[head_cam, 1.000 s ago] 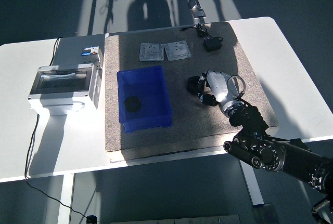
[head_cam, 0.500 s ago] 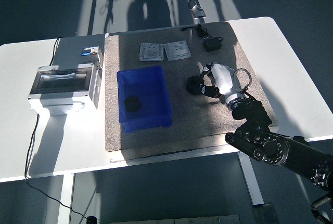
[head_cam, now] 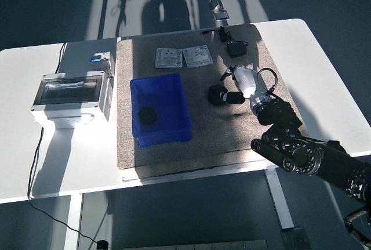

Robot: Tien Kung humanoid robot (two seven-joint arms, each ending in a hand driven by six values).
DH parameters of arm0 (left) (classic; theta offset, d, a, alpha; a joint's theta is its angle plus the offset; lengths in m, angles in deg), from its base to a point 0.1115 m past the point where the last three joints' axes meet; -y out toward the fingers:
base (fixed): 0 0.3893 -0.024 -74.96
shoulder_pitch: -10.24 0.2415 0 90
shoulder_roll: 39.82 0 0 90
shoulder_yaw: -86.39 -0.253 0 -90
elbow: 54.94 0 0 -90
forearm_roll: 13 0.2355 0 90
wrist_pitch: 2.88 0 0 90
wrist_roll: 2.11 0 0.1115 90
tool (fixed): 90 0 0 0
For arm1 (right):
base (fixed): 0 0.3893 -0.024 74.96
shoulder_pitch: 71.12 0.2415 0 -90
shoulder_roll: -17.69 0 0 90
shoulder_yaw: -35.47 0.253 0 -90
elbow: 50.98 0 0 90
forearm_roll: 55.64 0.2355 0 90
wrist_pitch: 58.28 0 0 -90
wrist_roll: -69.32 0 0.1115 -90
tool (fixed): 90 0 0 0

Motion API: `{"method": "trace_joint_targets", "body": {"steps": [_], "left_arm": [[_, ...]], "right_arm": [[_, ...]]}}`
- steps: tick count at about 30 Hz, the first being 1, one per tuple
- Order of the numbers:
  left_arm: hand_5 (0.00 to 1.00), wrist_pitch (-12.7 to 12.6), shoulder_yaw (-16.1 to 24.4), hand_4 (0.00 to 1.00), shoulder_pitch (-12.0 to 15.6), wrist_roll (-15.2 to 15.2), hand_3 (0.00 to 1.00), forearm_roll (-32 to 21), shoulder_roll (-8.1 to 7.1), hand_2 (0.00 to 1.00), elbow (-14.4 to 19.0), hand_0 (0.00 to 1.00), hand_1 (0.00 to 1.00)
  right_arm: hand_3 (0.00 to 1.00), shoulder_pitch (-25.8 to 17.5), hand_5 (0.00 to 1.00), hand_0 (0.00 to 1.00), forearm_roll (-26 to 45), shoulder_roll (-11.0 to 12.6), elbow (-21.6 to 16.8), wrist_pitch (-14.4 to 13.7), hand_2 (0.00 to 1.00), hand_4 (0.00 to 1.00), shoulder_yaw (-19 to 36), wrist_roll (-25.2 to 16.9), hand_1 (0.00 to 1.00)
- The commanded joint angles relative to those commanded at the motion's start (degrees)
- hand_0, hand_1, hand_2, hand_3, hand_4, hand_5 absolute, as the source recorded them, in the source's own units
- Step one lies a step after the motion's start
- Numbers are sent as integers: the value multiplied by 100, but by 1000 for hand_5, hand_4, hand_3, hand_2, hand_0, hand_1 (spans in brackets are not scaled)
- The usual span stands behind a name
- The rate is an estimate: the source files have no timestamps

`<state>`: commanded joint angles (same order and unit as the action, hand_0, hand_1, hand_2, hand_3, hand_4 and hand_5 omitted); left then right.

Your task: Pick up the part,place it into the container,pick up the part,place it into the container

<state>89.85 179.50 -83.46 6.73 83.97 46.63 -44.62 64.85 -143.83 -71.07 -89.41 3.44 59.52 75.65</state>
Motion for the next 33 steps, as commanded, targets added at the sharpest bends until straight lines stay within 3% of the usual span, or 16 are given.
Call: {"method": "trace_joint_targets", "body": {"steps": [1, 2, 10, 19, 20, 26, 27, 31, 32, 33], "left_arm": [[998, -1, -1, 984, -1, -1, 651, -2, 0, 737, 0, 701, 713], [998, -2, -2, 983, -1, -2, 650, -3, 0, 737, 0, 701, 713], [998, -5, 0, 983, -22, -6, 650, 8, 13, 736, 0, 700, 713], [998, 7, 18, 984, -49, -28, 651, 58, 15, 736, 0, 700, 713], [998, 13, 32, 987, -51, -33, 651, 78, 14, 736, 0, 701, 712], [998, 27, 85, 987, -53, -61, 651, 139, 14, 736, 0, 701, 712], [998, 26, 89, 989, -51, -65, 650, 141, 14, 736, 0, 701, 712], [998, 21, 90, 989, -37, -72, 650, 132, 19, 736, 0, 701, 712], [998, 20, 89, 991, -33, -73, 649, 130, 20, 734, 0, 700, 713], [998, 19, 88, 991, -30, -72, 649, 130, 21, 734, 0, 700, 713]], "right_arm": [[930, 18, 389, 850, -2, -4, -1, 35, 880, 974, -16, 21, 812], [998, 29, 464, 907, -3, -6, -1, 53, 949, 998, -26, 32, 888], [998, 69, 480, 922, 44, -124, 163, 261, 951, 998, -373, 169, 898], [998, 4, 495, 925, 179, -124, 333, 290, 944, 998, -618, 251, 893], [921, -6, 400, 867, 238, -124, 343, 271, 831, 902, -662, 233, 754], [921, -76, 400, 867, 589, -124, 391, -6, 831, 902, -884, 6, 754], [857, -88, 358, 779, 636, -124, 385, -46, 726, 749, -913, -36, 575], [857, -127, 358, 779, 761, -124, 327, -133, 726, 749, -981, -221, 575], [725, -133, 309, 757, 768, -124, 311, -128, 672, 642, -990, -247, 512], [725, -139, 309, 757, 771, -124, 295, -119, 672, 642, -1000, -269, 512]]}}
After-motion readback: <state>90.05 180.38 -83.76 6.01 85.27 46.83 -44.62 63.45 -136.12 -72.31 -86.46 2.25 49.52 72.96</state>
